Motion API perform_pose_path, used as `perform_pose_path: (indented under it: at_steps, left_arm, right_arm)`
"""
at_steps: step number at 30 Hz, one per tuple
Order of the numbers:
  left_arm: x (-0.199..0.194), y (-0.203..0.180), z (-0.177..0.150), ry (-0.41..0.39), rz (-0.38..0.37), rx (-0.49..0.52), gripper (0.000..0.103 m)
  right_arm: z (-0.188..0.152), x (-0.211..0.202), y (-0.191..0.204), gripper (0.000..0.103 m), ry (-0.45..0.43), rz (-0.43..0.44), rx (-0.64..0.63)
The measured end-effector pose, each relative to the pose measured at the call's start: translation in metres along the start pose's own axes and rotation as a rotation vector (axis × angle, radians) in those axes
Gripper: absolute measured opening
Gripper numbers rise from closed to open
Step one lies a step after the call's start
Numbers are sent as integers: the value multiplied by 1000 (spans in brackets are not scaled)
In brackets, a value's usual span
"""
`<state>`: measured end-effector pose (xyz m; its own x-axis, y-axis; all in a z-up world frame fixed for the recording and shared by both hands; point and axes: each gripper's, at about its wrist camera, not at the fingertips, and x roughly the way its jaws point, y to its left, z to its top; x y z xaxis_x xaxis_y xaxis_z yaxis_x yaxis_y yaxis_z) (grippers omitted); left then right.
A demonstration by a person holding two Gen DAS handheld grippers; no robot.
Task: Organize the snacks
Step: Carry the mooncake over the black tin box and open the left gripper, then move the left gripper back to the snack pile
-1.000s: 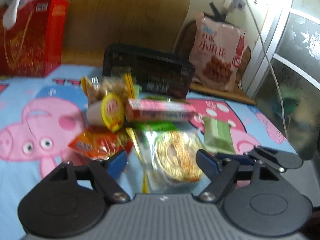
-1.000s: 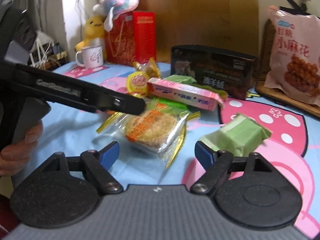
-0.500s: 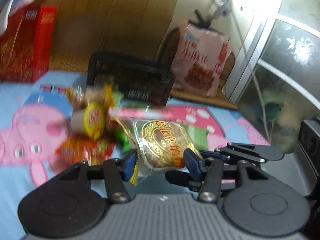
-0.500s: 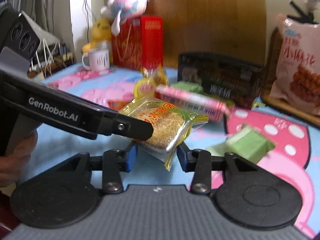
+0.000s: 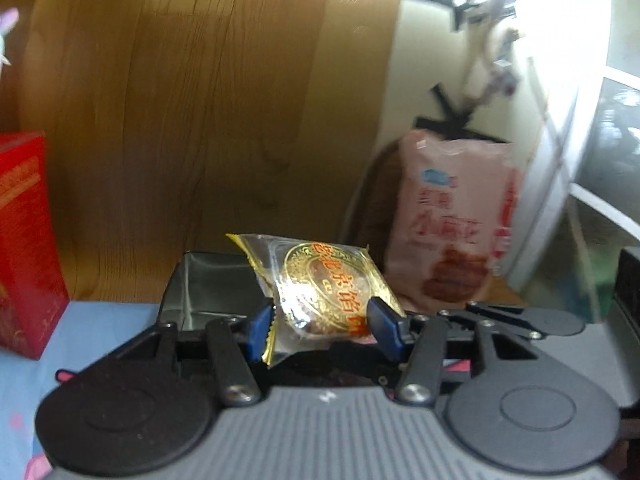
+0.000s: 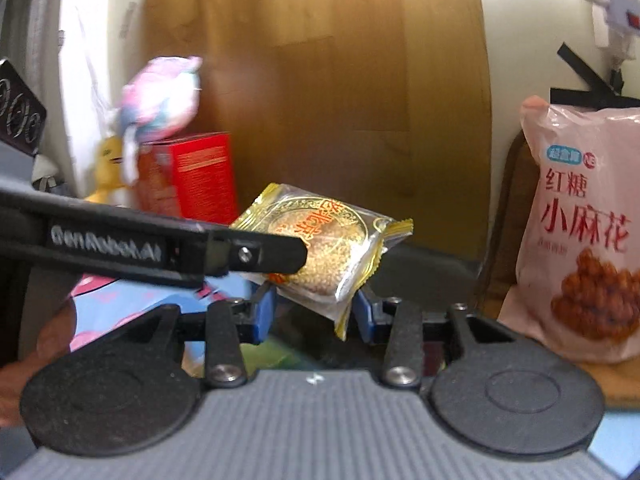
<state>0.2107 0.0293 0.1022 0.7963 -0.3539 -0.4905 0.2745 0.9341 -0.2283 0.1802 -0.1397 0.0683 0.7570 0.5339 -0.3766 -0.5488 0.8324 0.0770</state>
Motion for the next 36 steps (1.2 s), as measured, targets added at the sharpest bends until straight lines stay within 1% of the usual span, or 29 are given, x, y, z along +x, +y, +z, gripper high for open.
perform_pose_path:
  at_steps: [4,5,6,7,8,9,10,11,12,14,15,16,17,18,19,21,22,25,26,27,28,29,30,32,35,36]
  left_arm:
    - [31,13,-3,47,23,-29,52]
    - [34,15,-5,56,29,-29,56]
    - [30,18,-7,41,29,-27,58]
    - [23,21,-7,9,37,-21,59]
    - [13,25,-7,-31,49,-19,64]
    - [5,30,-6,-69,64,-28,72]
    - [-2,36,-6,-99,84,-45,75]
    - [-6,45,-6,-114,106,-67,76]
    - [-5,54,-7,-102,125,-84,76]
    - [4,71,-11,-44,168,-112,71]
    - [9,78,-13,-16,184,-131,62]
    - [16,86,-16,22,184,-164,57]
    - [22,92,-20,54,159,-201,48]
    - [25,96,-23,72,124,-235,47]
    - [25,96,-26,64,100,-257,47]
    - [21,88,-28,53,124,-242,47]
    - [20,84,-29,53,125,-238,47]
    - [12,76,-33,56,89,-239,47]
    - [9,75,-33,53,93,-226,49]
    - [6,71,-33,48,112,-201,58]
    - [3,69,-32,41,145,-181,63]
    - [2,66,-30,30,165,-175,65]
    - [-8,67,-30,12,163,-178,65]
    - [-30,70,-33,-20,129,-201,66]
    - [-59,74,-50,-44,124,-225,68]
    - [-67,77,-59,-40,122,-241,68]
  right_arm:
    - [-6,24,-15,45,57,-22,20]
    - [-8,27,-16,49,58,-28,23]
    - [-9,26,-18,53,48,-45,36]
    - [-8,24,-21,54,43,-58,45]
    - [-8,18,-24,54,17,-69,59]
    - [-10,8,-27,54,-11,-70,82]
    - [-10,0,-32,54,-28,-63,105]
    - [-14,-10,-36,54,-46,-56,123]
    - [-19,-20,-38,54,-58,-54,131]
    - [-31,-37,-41,54,-57,-72,124]
    - [-39,-42,-42,54,-43,-70,121]
    - [-44,-42,-44,54,-24,-64,122]
    - [-49,-41,-46,53,7,-61,119]
    - [-52,-36,-47,49,32,-65,112]
    - [-56,-30,-48,37,55,-73,103]
    - [-56,-17,-53,23,87,-68,116]
    - [-56,-12,-55,22,91,-68,134]
    - [-53,-4,-61,21,84,-75,157]
    - [-53,-3,-61,21,84,-74,159]
    - [-54,-2,-60,22,87,-69,157]
    - [-54,-3,-57,24,91,-69,154]
    - [-54,-4,-55,24,90,-72,153]
    - [-55,-9,-52,24,86,-71,154]
    - [-55,-20,-48,24,77,-53,168]
    - [-59,-39,-38,25,68,-2,199]
    - [-60,-41,-34,25,70,22,212]
